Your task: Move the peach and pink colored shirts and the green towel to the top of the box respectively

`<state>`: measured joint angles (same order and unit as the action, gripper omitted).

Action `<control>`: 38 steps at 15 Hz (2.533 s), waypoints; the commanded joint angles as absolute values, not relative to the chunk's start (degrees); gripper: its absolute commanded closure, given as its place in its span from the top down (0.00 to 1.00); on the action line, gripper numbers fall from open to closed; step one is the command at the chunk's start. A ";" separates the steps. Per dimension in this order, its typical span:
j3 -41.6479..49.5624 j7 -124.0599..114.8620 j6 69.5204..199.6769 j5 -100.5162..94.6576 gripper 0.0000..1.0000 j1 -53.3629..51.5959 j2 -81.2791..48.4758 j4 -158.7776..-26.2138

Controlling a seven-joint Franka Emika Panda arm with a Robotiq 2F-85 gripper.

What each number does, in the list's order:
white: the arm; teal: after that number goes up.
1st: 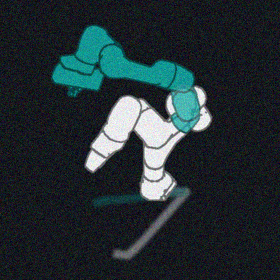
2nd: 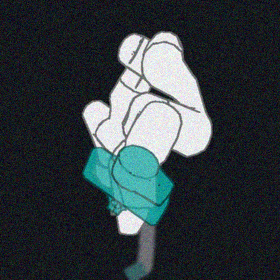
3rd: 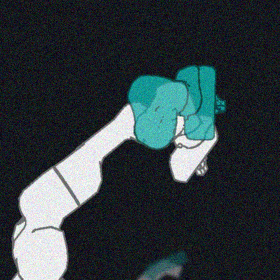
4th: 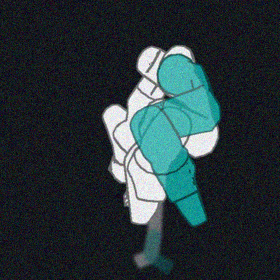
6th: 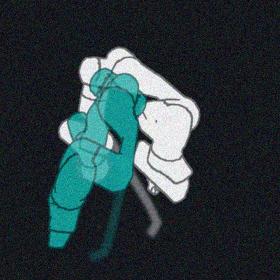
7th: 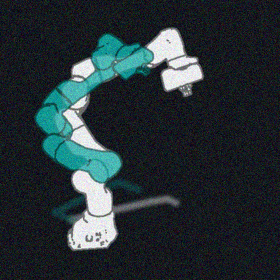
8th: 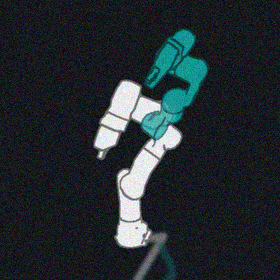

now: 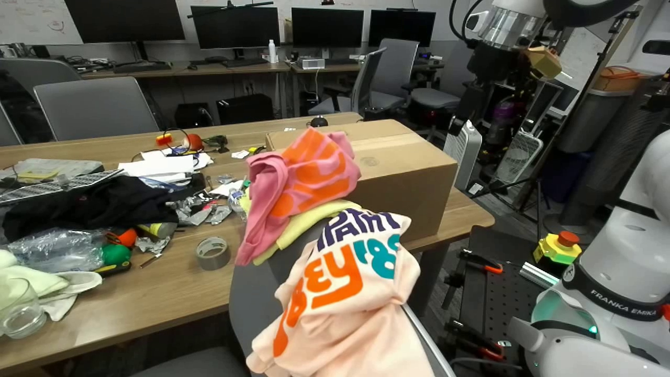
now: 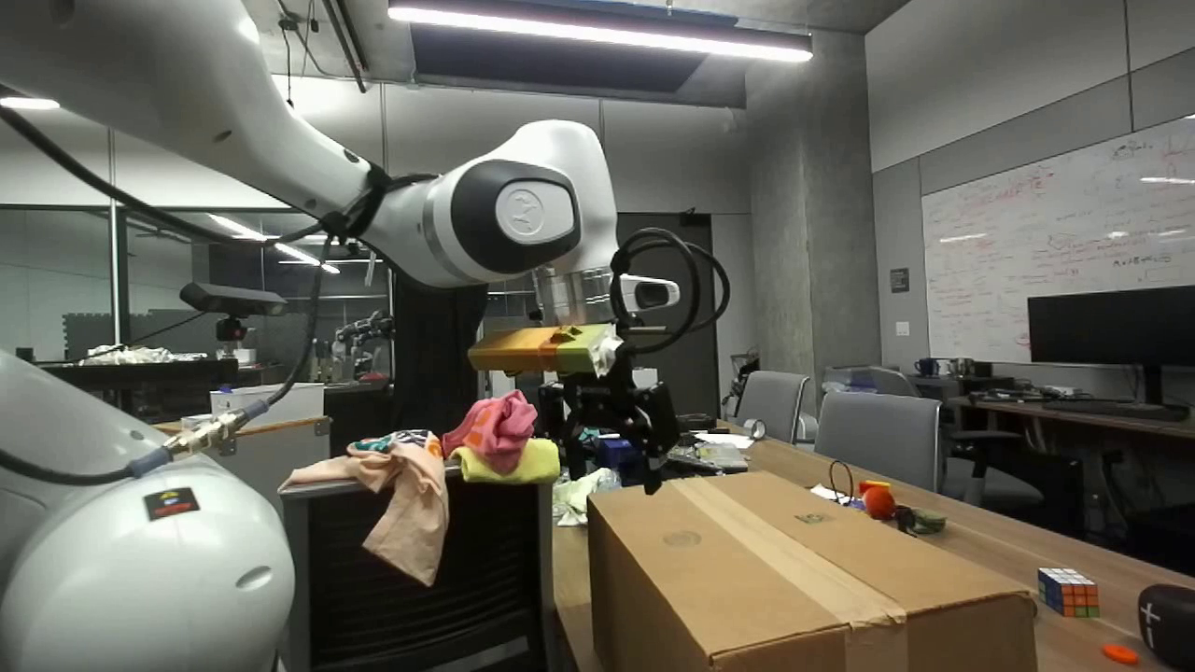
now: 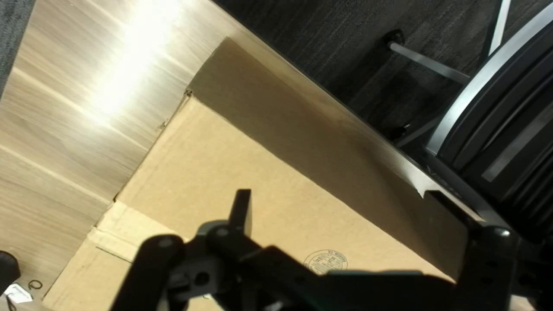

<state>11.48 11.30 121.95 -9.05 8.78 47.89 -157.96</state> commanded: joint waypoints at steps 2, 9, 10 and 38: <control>9.03 11.71 121.71 -9.76 1.00 7.53 48.08 -156.57; 0.89 10.31 120.68 -9.34 1.00 1.15 48.90 -153.83; -0.02 10.45 119.22 -8.43 1.00 -0.56 48.56 -153.00; -21.27 -8.19 117.87 7.43 1.00 -20.05 32.63 -141.25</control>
<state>-20.44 -5.30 116.48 4.96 -18.87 36.28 -144.52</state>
